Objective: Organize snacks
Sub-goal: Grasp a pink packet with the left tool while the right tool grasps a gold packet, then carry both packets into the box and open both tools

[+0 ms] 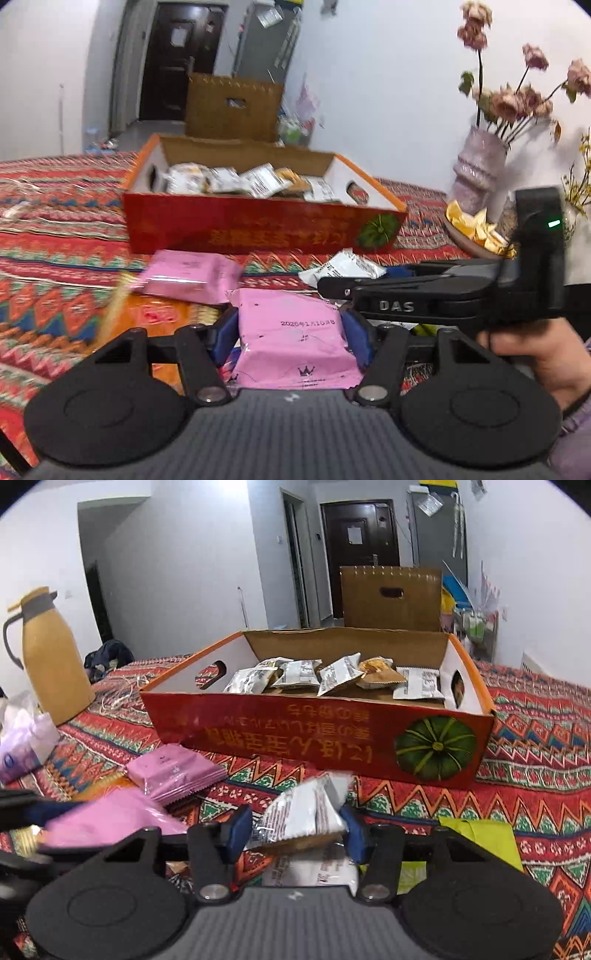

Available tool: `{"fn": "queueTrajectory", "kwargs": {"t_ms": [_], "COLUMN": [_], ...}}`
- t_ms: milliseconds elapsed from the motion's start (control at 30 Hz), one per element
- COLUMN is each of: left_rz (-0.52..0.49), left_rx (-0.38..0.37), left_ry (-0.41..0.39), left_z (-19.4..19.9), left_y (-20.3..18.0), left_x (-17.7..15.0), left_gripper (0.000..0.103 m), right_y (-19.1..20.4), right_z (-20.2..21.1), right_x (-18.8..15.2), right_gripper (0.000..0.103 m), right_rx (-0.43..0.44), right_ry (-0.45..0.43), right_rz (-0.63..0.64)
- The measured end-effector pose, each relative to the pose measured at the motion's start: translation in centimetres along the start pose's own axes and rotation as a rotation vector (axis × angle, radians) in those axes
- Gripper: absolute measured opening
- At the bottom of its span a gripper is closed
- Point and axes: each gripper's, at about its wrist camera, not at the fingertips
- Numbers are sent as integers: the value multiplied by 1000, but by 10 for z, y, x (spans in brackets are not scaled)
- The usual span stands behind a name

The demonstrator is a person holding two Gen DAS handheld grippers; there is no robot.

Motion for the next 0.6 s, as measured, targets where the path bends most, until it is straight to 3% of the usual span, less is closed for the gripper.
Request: {"fn": "queueTrajectory", "kwargs": {"t_ms": [100,233,300,600], "left_rz": [33,61,69,73], "left_rx": [40,91,109,99], "left_ry": [-24,-32,-36,-74], "left_z": [24,47,60,117], "left_y": [6,10,10,-18], "left_x": [-4,-9,-12,-33], "left_gripper": [62,62,62,62], "right_y": [11,21,26,42], "right_z": [-4,-1,7,118], "right_x": [-5,-7,-8,-36], "right_gripper": [41,33,13,13], "right_rx": [-37,-21,-28,-19], "right_ry": [-7,-32,-56,-172], "right_rz": [59,76,78,95]}}
Point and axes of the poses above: each gripper's, at about its wrist camera, not at the fingertips, and z roughly against the way its jaws point, y to its left, x to its top, and after that the axes turned 6 degrees about -z, right-handed
